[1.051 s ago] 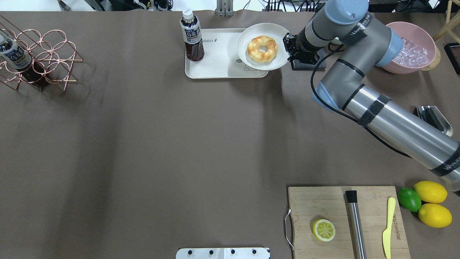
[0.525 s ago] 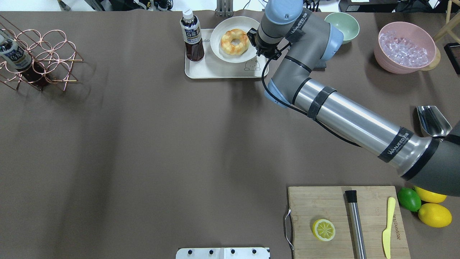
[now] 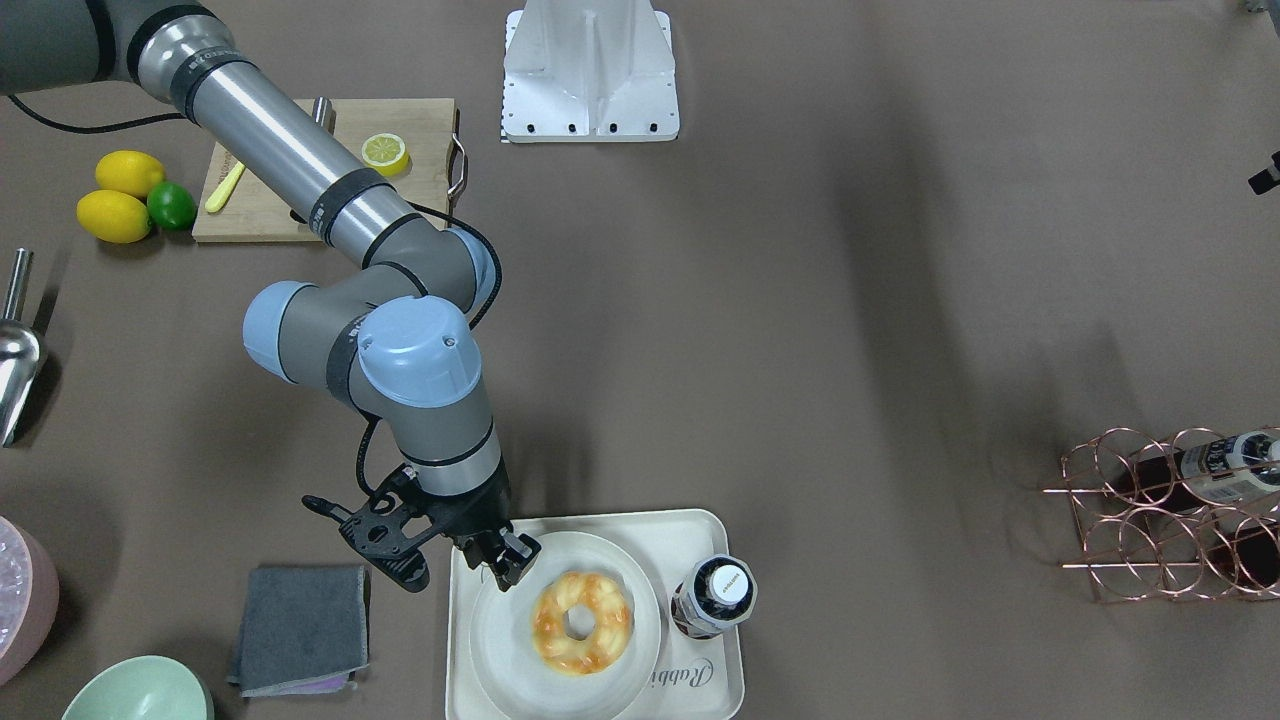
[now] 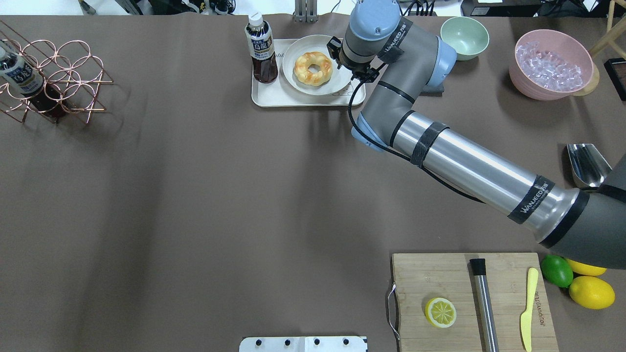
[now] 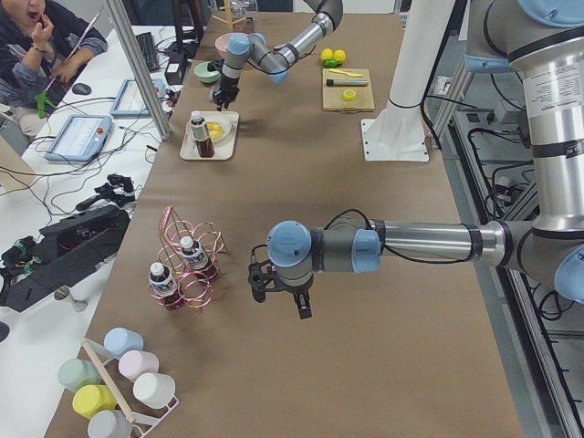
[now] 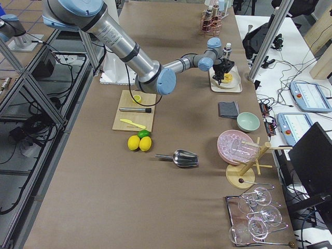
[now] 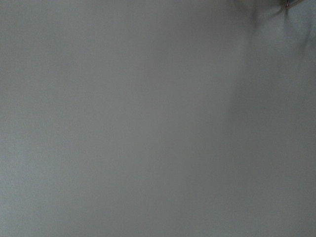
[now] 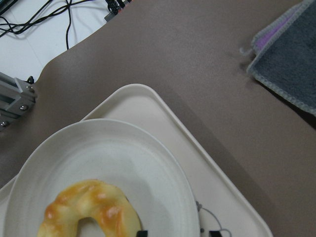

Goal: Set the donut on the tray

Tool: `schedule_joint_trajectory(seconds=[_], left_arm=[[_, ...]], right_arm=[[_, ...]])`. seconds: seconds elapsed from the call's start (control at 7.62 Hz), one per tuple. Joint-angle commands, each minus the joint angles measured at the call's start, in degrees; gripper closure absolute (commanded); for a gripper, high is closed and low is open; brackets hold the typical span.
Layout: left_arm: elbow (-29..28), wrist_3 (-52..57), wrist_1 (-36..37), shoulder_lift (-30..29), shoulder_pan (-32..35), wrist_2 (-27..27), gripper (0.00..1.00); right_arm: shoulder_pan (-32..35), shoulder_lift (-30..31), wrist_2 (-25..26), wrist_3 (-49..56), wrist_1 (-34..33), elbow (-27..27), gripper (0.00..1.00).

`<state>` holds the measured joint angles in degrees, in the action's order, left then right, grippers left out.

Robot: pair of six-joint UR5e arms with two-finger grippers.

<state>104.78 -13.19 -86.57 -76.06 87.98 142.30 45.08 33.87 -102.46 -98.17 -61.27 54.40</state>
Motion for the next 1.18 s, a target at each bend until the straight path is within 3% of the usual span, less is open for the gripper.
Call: schedule_joint_trajectory(seconds=[0.0, 0.26, 0.66, 1.05], left_arm=[[0.0, -0.1, 0.0, -0.1, 0.0, 0.0, 0.01], [0.2, -0.1, 0.0, -0.1, 0.0, 0.1, 0.01], [0.2, -0.1, 0.1, 0.2, 0.0, 0.2, 0.01], [0.2, 0.0, 0.1, -0.1, -0.1, 0.1, 0.01]], right_arm=[[3.9, 4.5, -6.7, 9.2, -9.2, 10.5, 0.00], [8.7, 13.0, -14.7, 22.0, -17.6, 22.4, 0.00], [16.7, 35.7, -21.6, 38.7, -17.7, 40.8, 0.00], [28.0, 55.8, -26.1, 65.3, -17.7, 48.2, 0.00]])
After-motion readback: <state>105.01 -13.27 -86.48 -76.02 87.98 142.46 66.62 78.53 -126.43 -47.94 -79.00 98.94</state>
